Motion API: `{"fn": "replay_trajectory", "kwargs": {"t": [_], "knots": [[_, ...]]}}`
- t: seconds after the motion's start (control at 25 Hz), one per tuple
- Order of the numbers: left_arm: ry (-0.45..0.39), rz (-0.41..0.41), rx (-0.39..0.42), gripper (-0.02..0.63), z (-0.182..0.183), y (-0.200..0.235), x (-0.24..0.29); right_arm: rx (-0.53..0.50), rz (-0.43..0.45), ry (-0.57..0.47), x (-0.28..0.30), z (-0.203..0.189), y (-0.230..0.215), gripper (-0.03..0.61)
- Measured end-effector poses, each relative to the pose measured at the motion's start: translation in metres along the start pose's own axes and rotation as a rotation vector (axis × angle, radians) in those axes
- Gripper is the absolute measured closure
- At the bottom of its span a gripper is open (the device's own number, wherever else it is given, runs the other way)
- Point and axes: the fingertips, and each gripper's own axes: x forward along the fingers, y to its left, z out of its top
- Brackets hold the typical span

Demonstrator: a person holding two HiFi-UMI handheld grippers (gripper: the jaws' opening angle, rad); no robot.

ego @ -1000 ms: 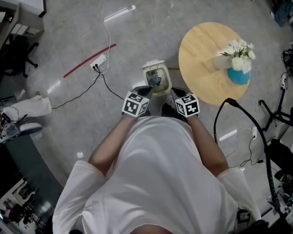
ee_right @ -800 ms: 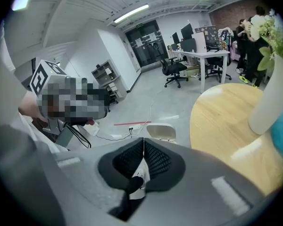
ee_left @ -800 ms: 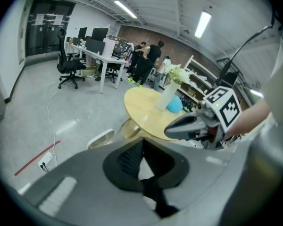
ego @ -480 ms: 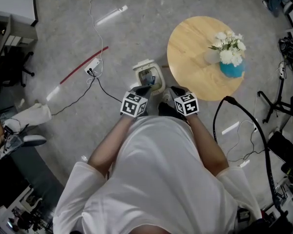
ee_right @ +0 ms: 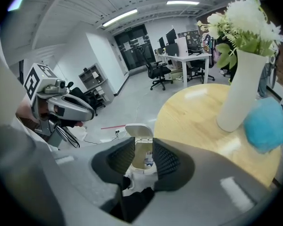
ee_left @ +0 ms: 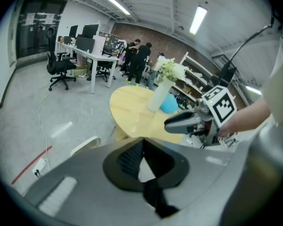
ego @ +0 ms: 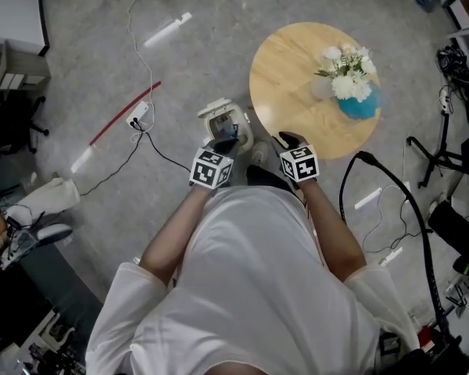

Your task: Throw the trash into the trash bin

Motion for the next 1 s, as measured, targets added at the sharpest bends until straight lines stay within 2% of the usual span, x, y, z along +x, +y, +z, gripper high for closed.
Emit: {"fn": "replay_trajectory", "kwargs": {"t": [0.48, 1.0], "knots": [[0.031, -0.005, 0.017, 0.609, 0.006, -0.003, 0.015, 0.073, -0.113, -0.054, -0.023, 0.008, -0.065, 0.449], [0.02, -0.021, 0.063, 0.609, 0.043, -0.026, 0.054, 0.13, -0.205, -0.083, -0.059, -0.013, -0.124, 0.448]]}}
